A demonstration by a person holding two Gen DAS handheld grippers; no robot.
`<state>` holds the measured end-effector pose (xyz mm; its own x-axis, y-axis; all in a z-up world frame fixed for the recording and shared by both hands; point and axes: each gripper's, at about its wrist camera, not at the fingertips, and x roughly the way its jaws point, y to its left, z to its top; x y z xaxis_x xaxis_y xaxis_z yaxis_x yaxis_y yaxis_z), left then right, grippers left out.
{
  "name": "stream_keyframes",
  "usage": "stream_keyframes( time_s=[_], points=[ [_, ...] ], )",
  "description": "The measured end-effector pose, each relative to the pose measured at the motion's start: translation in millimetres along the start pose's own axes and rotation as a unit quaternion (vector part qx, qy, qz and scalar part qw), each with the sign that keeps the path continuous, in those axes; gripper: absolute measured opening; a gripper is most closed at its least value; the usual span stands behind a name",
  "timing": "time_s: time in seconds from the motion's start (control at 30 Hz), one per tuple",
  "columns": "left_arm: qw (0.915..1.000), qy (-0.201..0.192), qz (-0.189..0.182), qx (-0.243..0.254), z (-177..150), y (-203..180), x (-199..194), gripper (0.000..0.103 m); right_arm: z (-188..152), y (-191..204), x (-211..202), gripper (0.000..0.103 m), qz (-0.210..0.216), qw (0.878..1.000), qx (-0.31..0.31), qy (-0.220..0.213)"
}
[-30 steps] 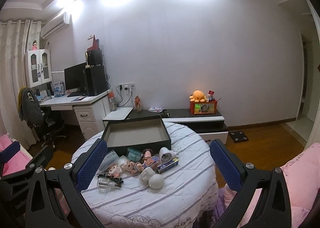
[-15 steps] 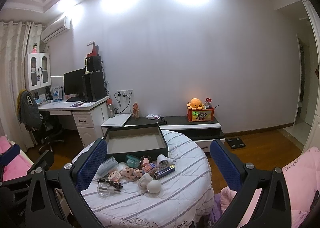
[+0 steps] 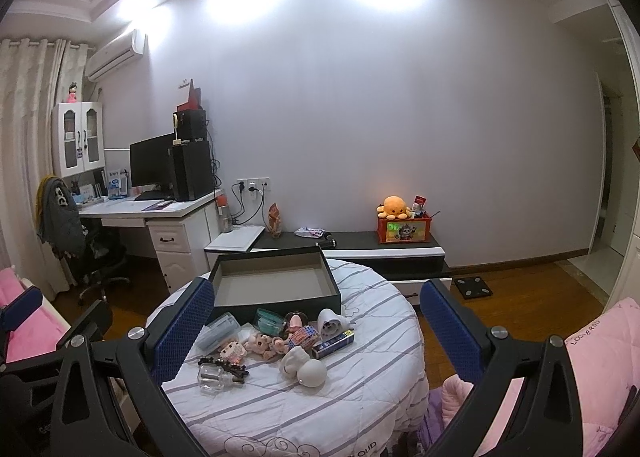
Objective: Organize rigid objects
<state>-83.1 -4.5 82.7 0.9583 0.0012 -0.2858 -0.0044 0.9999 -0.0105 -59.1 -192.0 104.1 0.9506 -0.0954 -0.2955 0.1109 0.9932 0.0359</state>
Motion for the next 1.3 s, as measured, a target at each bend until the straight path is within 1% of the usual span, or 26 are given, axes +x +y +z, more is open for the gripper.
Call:
stream_keyframes(
  time_s=[0.17,0.3,0.47,0.6,0.67,0.77,0.93,1.13,1.3],
  points=[
    [1.0000,0.001,-0.001,0.001,-1,0,3,0.103,-2,1,7,0.103,-0.003,1.000,0.000,0.009],
    [0.9999,0.011,-0.002,0.001,-4,-1,12,0.103,-9,-1,23,0.103,-0.007,1.000,-0.003,0.027],
    [0.9993,0.037,-0.003,0.004,-13,-4,38,0.103,-25,-10,55,0.103,-0.014,0.998,-0.002,0.065],
    [0.9974,0.072,-0.004,0.004,-29,-2,66,0.103,-42,-21,87,0.103,-0.017,0.994,0.002,0.106],
    [0.9954,0.096,-0.003,0.003,-38,0,84,0.103,-49,-24,101,0.103,-0.015,0.992,0.003,0.122],
    [0.9926,0.121,-0.006,0.003,-49,-2,106,0.103,-59,-27,124,0.103,-0.012,0.988,0.002,0.152],
    [0.9856,0.169,-0.005,0.010,-66,-6,149,0.103,-77,-26,165,0.103,0.003,0.980,-0.004,0.197],
    [0.9776,0.210,-0.004,0.015,-81,-4,192,0.103,-102,-16,203,0.103,0.027,0.968,-0.012,0.248],
    [0.9707,0.240,-0.010,0.018,-92,0,224,0.103,-117,-8,224,0.103,0.041,0.960,-0.015,0.276]
  ],
)
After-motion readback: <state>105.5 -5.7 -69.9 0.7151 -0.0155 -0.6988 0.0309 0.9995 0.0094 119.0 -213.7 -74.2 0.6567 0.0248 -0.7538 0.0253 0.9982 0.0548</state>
